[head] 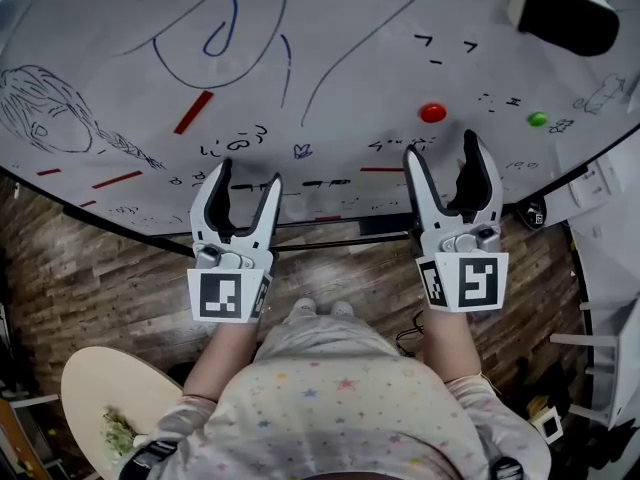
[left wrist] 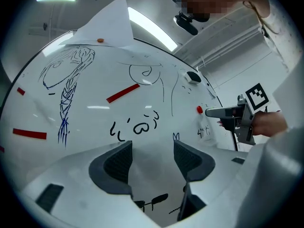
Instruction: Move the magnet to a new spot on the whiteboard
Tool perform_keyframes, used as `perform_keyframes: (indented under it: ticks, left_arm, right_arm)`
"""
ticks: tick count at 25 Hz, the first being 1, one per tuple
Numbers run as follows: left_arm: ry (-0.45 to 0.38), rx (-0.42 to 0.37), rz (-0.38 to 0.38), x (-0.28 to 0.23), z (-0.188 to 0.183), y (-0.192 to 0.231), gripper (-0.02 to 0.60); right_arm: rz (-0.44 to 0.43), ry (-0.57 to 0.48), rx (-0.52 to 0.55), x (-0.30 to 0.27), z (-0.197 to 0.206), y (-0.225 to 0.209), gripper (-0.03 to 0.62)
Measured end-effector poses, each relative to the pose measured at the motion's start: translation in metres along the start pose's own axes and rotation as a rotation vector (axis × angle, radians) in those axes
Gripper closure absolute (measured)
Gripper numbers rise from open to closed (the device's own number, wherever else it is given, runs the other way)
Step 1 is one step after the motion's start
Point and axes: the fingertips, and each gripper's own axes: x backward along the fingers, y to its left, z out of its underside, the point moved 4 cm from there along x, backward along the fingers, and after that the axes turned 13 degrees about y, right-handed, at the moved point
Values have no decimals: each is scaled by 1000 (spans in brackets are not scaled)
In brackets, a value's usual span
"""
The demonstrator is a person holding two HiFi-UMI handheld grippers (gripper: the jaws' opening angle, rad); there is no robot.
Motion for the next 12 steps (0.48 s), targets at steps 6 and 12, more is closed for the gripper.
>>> perform_keyframes:
  ticks: [6,12]
  left_arm:
    - [-45,-11,13,3,-3,3,328]
    - [-80,-21,-8,11,-11,9,345]
  right_arm:
    - [36,16,58,-8,-5,4,313]
    - [65,20,104,-13,-9,8,350]
